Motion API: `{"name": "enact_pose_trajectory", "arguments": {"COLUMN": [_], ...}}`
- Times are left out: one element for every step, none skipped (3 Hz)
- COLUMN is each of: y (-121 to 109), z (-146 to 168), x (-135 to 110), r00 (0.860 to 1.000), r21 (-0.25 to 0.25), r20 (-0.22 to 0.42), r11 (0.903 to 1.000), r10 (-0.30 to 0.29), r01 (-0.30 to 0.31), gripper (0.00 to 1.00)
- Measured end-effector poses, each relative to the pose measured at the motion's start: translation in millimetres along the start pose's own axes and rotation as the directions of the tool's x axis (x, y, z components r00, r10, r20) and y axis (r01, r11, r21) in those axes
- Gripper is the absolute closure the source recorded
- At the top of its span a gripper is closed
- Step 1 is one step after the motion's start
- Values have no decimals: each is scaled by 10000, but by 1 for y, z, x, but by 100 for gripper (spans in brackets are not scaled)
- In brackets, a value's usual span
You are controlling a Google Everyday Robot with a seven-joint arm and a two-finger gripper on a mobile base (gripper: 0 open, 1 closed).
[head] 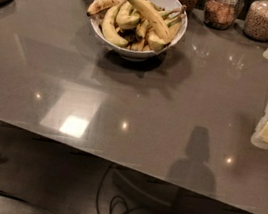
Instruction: Pick banana from white bowl
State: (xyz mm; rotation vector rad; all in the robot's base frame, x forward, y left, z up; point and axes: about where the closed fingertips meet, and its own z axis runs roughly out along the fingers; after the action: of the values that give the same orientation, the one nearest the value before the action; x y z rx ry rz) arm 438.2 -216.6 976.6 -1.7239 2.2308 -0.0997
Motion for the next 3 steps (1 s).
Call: {"name": "enact_pose_trajectory", "arguments": {"y": [0, -27, -82], "z": [0, 12, 30], "x": [0, -32, -93], "r00": [10000, 9880, 9076], "r21": [0, -72, -356], "r20": [7, 1478, 4075], "r11": [10000, 9990, 9948], "r10": [2, 444, 1012], "r01": [-2, -438, -949], "gripper": [0, 0, 0]}}
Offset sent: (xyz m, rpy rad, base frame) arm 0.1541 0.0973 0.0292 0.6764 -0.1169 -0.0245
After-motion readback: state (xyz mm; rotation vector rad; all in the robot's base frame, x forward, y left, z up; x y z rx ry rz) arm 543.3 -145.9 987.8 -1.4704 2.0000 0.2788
